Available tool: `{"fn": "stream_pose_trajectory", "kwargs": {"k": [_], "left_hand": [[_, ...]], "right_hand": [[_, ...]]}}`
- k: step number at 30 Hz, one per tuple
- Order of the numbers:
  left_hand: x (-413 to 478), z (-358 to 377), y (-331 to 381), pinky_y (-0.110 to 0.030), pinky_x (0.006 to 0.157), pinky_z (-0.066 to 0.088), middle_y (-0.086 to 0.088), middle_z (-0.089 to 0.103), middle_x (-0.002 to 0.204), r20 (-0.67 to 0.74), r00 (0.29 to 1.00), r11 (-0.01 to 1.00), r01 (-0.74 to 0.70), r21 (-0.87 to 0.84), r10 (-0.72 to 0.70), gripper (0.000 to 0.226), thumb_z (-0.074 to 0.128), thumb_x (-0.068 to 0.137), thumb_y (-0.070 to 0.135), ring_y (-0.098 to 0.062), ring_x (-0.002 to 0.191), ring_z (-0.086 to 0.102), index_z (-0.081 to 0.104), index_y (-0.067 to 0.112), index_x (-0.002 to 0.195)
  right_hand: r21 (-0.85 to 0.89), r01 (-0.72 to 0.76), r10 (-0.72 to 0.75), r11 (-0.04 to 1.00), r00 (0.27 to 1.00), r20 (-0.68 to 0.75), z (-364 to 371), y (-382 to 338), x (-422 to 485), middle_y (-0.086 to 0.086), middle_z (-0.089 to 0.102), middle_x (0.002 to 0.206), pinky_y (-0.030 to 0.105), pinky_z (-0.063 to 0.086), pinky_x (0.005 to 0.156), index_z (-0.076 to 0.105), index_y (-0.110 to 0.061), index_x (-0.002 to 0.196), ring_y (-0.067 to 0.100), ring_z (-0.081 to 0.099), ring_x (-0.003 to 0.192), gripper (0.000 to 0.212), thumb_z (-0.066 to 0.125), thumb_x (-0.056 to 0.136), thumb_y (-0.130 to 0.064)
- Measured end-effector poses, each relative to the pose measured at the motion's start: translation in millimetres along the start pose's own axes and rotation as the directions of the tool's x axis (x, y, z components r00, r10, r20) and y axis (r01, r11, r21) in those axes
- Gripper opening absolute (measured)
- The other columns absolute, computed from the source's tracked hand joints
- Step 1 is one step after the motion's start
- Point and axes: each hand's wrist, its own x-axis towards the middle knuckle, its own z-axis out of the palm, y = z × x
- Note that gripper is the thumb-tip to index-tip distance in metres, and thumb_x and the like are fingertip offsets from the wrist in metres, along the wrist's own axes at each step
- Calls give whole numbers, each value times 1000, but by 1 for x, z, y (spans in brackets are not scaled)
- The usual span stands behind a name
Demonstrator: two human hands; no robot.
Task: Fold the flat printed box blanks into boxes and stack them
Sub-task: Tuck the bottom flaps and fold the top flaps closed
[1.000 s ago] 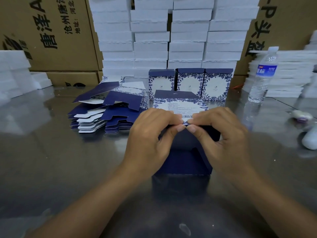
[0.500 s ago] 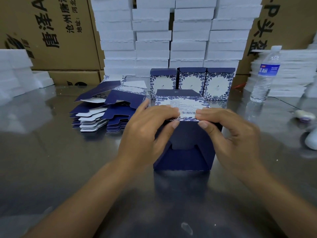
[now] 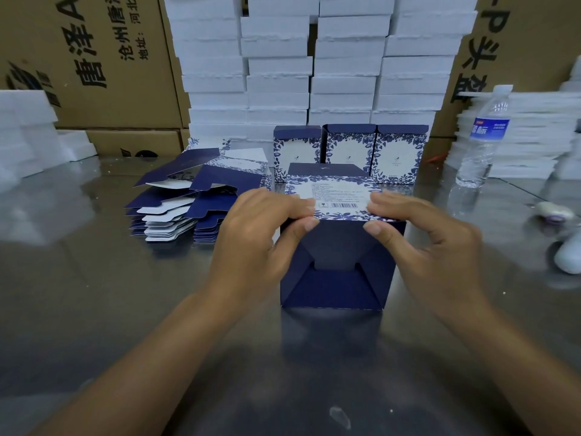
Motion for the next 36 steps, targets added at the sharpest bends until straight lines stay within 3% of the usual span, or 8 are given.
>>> {"fn": "stream_pose_trajectory", "kwargs": {"k": [3, 7, 13, 19, 25, 30, 34, 36], "left_hand": [[1, -4, -2, -22, 95, 42, -2, 71, 98, 49, 998, 998, 43, -39, -41, 24, 52, 92, 19, -19, 93, 66, 70, 2, 92], [1, -9, -6, -36, 105, 40, 2, 68, 102, 72, 995, 996, 75, -45, -72, 27, 51, 92, 22, -12, 94, 64, 69, 3, 94], [4, -10, -6, -38, 82, 50, 9, 65, 97, 39, 995, 995, 94, -43, -92, 26, 52, 90, 25, -17, 93, 66, 67, 5, 82], [4, -8, -6, -37, 82, 50, 9, 66, 98, 47, 992, 992, 118, -52, -116, 26, 52, 90, 25, -13, 93, 64, 67, 6, 83], [2, -9, -9, -27, 85, 50, 6, 67, 98, 41, 984, 978, 178, -107, -174, 21, 56, 90, 20, -9, 96, 64, 68, 4, 86], [2, -6, -10, -13, 86, 46, 7, 67, 97, 35, 980, 970, 200, -138, -197, 20, 60, 89, 21, -3, 95, 62, 68, 4, 84], [0, -5, -9, -7, 93, 35, 17, 62, 109, 75, 963, 945, 268, -189, -258, 11, 61, 86, 32, -2, 108, 58, 62, 24, 93], [-3, -5, -12, -9, 100, 31, 26, 49, 128, 178, 929, 911, 357, -204, -324, 28, 65, 82, 43, 3, 125, 44, 54, 40, 108]], "right_hand": [[-1, 7, -7, 1000, 1000, 2, 1, 0, 1, -13, 64, 98, 18, 45, 93, 66, -22, 94, 6, 63, 99, 15, 65, 81, -29], [-6, 24, -24, 1000, 1000, 5, 1, 1, 1, -13, 65, 98, 18, 46, 92, 66, -22, 94, 6, 63, 98, 13, 66, 81, -26], [-18, 9, -8, 1000, 999, 46, -3, 3, 3, -10, 66, 101, 21, 46, 95, 69, -18, 99, 8, 63, 102, 18, 57, 88, -26], [7, -39, 39, 999, 998, 57, -2, 2, 4, -12, 66, 102, 23, 47, 95, 67, -21, 100, 7, 63, 103, 20, 55, 88, -30], [80, -188, 177, 979, 976, 126, -4, 4, 2, -16, 58, 120, 13, 38, 101, 60, -25, 115, -5, 52, 117, 30, 51, 89, -36], [180, -371, 335, 911, 921, 199, -3, 7, 3, -17, 56, 127, 18, 37, 104, 65, -41, 101, -7, 46, 123, 28, 48, 81, -51], [209, -344, 310, 915, 934, 179, -1, 12, 2, -22, 57, 123, 20, 38, 103, 65, -45, 98, -7, 47, 122, 21, 51, 85, -54], [196, -365, 319, 910, 919, 231, -2, 16, -2, -29, 47, 132, 26, 33, 106, 64, -47, 101, -7, 40, 128, 23, 56, 82, -58]]}}
